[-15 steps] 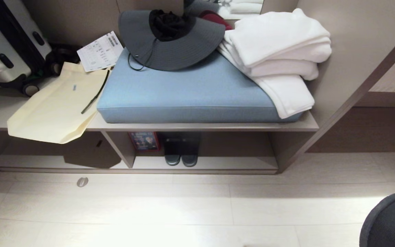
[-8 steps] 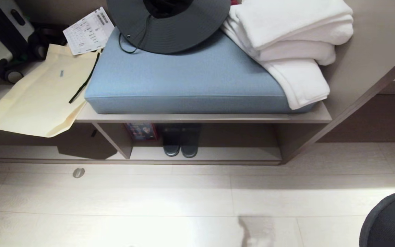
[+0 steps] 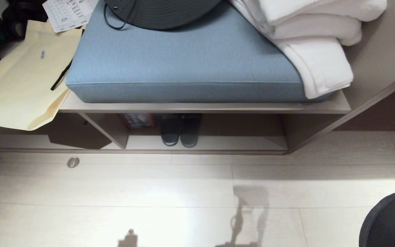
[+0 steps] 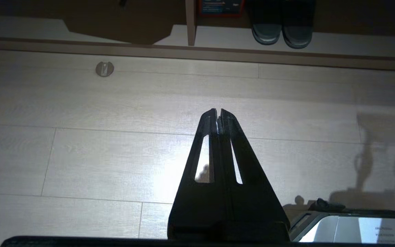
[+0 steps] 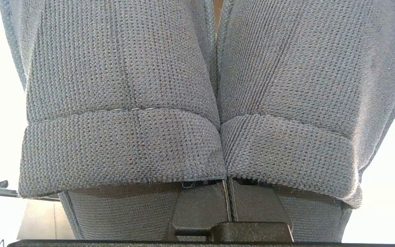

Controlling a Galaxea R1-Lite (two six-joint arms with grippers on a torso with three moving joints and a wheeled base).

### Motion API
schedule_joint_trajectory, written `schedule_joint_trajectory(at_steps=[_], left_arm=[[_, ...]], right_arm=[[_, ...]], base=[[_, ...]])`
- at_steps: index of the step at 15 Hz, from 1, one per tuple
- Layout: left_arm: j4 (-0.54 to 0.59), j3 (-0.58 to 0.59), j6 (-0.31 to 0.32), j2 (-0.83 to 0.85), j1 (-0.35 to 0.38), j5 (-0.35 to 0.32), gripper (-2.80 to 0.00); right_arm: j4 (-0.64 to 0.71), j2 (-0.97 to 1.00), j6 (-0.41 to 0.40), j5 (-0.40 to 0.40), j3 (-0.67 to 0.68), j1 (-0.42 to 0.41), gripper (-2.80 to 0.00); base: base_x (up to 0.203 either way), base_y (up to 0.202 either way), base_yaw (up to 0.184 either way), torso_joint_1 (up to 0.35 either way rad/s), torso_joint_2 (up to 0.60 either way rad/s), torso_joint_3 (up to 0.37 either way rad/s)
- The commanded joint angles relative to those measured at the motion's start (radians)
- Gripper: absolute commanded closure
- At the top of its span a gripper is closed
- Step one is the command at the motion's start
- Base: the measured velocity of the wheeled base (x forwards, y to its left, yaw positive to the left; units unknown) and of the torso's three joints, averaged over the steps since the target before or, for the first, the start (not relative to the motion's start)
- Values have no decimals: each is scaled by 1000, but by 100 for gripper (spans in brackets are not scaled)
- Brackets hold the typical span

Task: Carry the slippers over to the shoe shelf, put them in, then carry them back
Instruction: Place the slippers into the shoe cabinet

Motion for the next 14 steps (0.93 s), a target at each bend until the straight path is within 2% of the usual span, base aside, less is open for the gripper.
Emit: schedule_joint_trajectory(at_steps=[1, 14], left_arm=[[0, 2, -1, 0, 0, 0, 0], [0, 0, -1, 0, 0, 0, 0]], right_arm=[[0, 0, 0, 0, 0, 0, 0], [0, 0, -3, 0, 0, 0, 0]], base=[[0, 0, 0, -2, 2, -202], [0, 0, 0, 2, 3, -196]])
